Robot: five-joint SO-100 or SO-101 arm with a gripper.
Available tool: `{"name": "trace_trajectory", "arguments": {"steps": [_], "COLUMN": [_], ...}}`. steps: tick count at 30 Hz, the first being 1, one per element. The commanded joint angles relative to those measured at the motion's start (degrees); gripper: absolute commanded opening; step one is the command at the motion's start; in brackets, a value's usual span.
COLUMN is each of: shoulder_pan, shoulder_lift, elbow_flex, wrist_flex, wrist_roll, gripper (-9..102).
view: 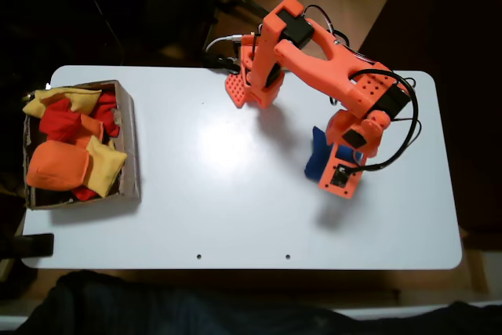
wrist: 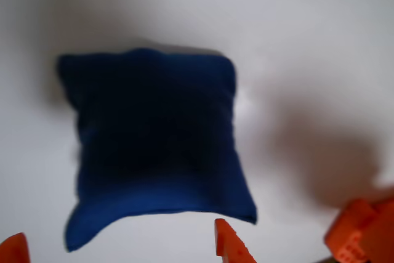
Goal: Grasp a bag and put it in the box.
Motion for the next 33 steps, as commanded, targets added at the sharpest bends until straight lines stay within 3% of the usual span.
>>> {"name": "trace_trajectory", "arguments": {"steps": [1,9,33], "shoulder_pan": [0.97,2.11,4.13], "shoulder_lift": [0.18,0.0,-3.78], "elbow_flex": [0.7,4.75,16.52], "wrist_flex": [0.0,-2.46,-14.85], "wrist_roll": [-1.05,-2.55,-5.54], "gripper": [62,70,70]}}
